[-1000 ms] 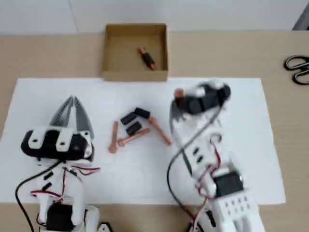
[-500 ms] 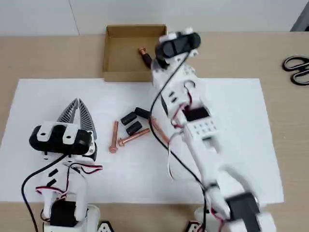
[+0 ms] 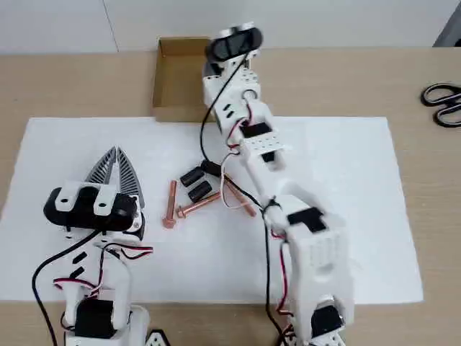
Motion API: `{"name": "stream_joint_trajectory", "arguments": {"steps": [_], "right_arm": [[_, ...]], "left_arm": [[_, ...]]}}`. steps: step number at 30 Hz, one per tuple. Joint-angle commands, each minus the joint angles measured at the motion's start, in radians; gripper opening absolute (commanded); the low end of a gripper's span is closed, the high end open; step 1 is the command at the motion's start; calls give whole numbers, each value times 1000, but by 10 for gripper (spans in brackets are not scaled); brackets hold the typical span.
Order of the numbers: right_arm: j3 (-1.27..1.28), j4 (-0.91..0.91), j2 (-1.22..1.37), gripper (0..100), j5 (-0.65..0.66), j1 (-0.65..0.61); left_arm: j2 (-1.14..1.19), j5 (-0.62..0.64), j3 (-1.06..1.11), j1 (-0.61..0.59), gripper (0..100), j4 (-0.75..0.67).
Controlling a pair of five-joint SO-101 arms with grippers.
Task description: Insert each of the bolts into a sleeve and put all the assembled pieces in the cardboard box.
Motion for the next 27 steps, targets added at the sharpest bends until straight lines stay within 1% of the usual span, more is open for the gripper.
{"name": "stream_joint_trajectory", "arguments": {"steps": [1, 3, 7, 13, 16, 18, 24, 27], "right_arm": [[-247, -31, 101, 3, -2, -12], [-333, 12, 170, 3, 0, -18], [-532, 183, 294, 3, -3, -27], [-798, 232, 489, 4, 5, -30], [-893, 389, 545, 5, 61, -42], [-944, 466, 573, 5, 78, -42], [-1017, 504, 608, 5, 84, -42], [-1020, 564, 607, 7, 84, -47]], "left_arm": [[-11, 3, -24, -8, 5, -11], [-11, 3, -24, -8, 5, -11], [-11, 3, -22, -8, 5, -11], [-11, 3, -22, -8, 5, -11], [-11, 3, -22, -8, 5, -11], [-11, 3, -22, -8, 5, -11], [-11, 3, -22, -8, 5, -11], [-11, 3, -24, -8, 5, -11]]}}
